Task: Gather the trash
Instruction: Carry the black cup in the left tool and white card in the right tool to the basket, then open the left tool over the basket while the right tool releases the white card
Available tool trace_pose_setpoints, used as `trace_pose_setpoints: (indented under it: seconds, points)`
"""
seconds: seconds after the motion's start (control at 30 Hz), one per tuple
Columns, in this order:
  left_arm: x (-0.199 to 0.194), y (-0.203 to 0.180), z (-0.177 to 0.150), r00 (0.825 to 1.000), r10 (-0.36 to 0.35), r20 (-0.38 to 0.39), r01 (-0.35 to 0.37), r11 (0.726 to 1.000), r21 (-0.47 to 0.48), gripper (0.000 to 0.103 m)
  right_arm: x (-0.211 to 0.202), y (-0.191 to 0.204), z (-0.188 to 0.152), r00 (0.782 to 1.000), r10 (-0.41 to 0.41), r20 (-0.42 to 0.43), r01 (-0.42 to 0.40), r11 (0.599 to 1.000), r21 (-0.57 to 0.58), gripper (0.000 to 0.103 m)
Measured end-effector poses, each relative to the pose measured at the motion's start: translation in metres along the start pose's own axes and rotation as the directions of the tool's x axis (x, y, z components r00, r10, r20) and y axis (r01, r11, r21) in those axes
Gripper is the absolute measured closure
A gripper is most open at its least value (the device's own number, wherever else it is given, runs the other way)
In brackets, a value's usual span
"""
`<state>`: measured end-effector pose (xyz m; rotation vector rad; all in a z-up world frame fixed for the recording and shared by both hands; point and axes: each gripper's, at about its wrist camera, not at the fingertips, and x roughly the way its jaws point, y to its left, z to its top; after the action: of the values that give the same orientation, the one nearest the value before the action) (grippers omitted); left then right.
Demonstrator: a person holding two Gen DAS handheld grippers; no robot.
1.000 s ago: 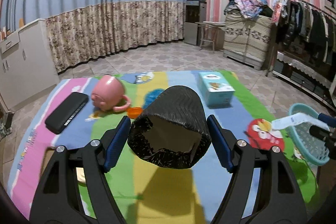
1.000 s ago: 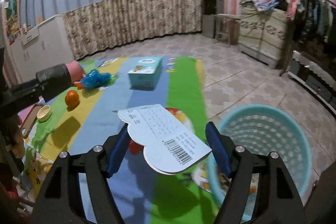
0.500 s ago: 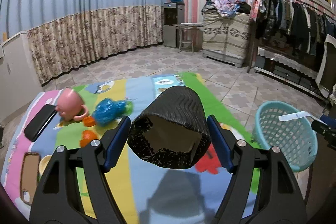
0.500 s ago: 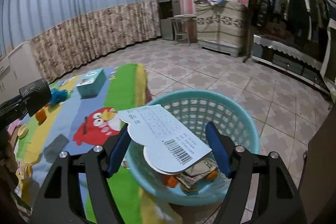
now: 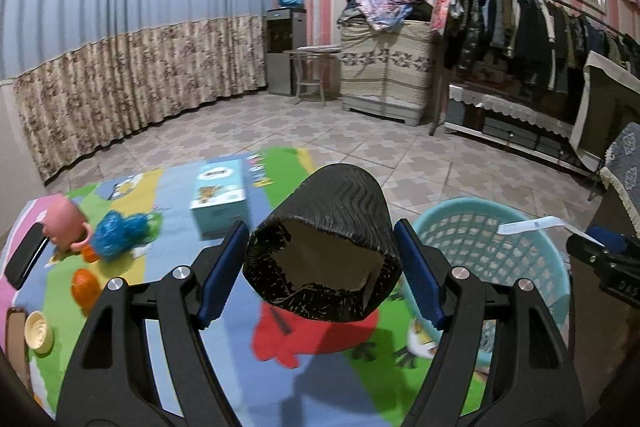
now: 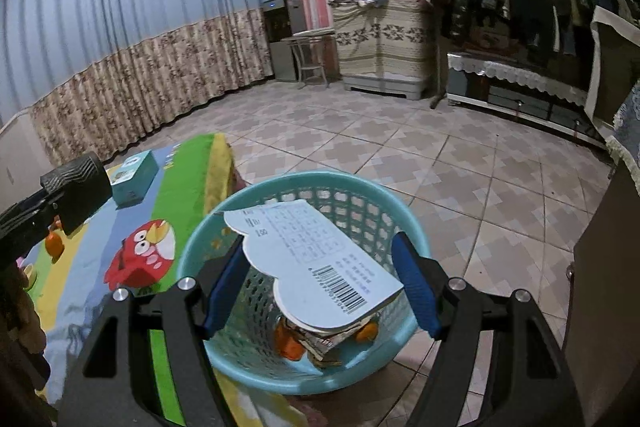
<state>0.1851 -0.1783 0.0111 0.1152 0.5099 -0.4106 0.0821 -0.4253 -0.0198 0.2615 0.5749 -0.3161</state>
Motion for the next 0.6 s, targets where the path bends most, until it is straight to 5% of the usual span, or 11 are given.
trace_pose_setpoints:
  seconds: [0.6]
  points:
    - [0.040,-0.092,-0.002,0.992,-0.119,-0.037,0.122,0.988,0.098,0.030,0.007,-0.030,-0.001,0.996,-0.082,-0.017,0.083,0.994,0.069,0.032]
